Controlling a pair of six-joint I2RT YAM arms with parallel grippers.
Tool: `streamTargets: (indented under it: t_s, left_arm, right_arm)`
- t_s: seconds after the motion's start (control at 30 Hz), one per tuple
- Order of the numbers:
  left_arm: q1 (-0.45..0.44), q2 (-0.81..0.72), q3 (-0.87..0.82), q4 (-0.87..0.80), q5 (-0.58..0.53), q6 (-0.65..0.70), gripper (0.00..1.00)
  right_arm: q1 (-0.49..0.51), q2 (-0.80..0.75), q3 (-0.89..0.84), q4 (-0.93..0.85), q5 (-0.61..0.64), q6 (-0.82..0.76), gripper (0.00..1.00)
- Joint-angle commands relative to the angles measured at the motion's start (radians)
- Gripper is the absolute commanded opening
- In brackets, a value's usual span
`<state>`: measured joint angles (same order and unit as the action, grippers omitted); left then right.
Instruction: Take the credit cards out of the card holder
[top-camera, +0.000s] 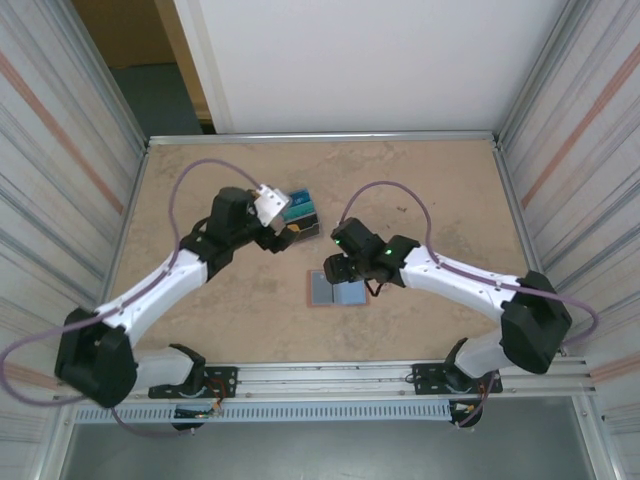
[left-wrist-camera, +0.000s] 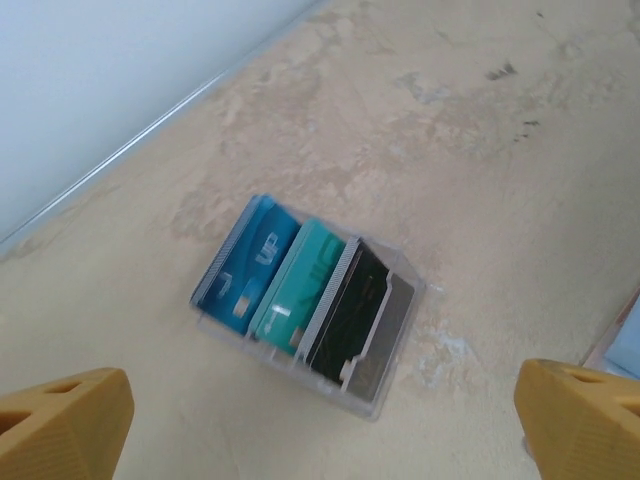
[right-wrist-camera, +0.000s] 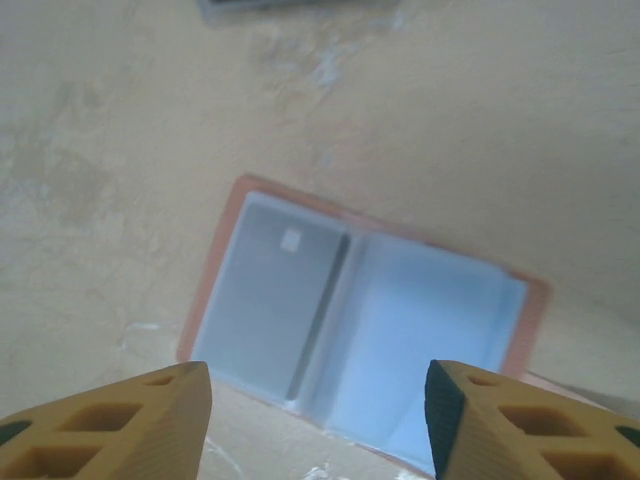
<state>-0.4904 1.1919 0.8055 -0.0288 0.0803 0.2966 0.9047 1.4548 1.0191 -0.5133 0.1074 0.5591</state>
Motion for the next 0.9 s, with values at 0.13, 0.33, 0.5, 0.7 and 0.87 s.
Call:
streamTargets:
  t_s: [0.13,0.33,0.5,0.7,0.87]
  left_arm:
    - [0.003,-0.238,-0.218,0.139,-0.193,-0.301,0.99]
    - [0.012,-0.374,-0.347,0.188,-0.252,-0.390,0.99]
    - [0.019,-0.405,-0.379,0.171,-0.261,-0.415,0.99]
    - [0.019,-0.401,-0.387,0.160,-0.266,-0.422,0.99]
    - [0.021,-0.398,-0.391,0.153,-0.268,-0.419,0.99]
  right_arm:
    - [0.062,0.154,0.098,-0.051,-0.019,0.062,0.47]
    - [0.084,0.252,0.151,-0.072,-0.031,0.064,0.48]
    - [0.110,0.337,0.207,-0.104,-0.016,0.064,0.49]
    - [0.124,0.411,0.252,-0.135,0.006,0.065,0.52]
    - [0.125,0.442,0.257,-0.137,0.007,0.067,0.55]
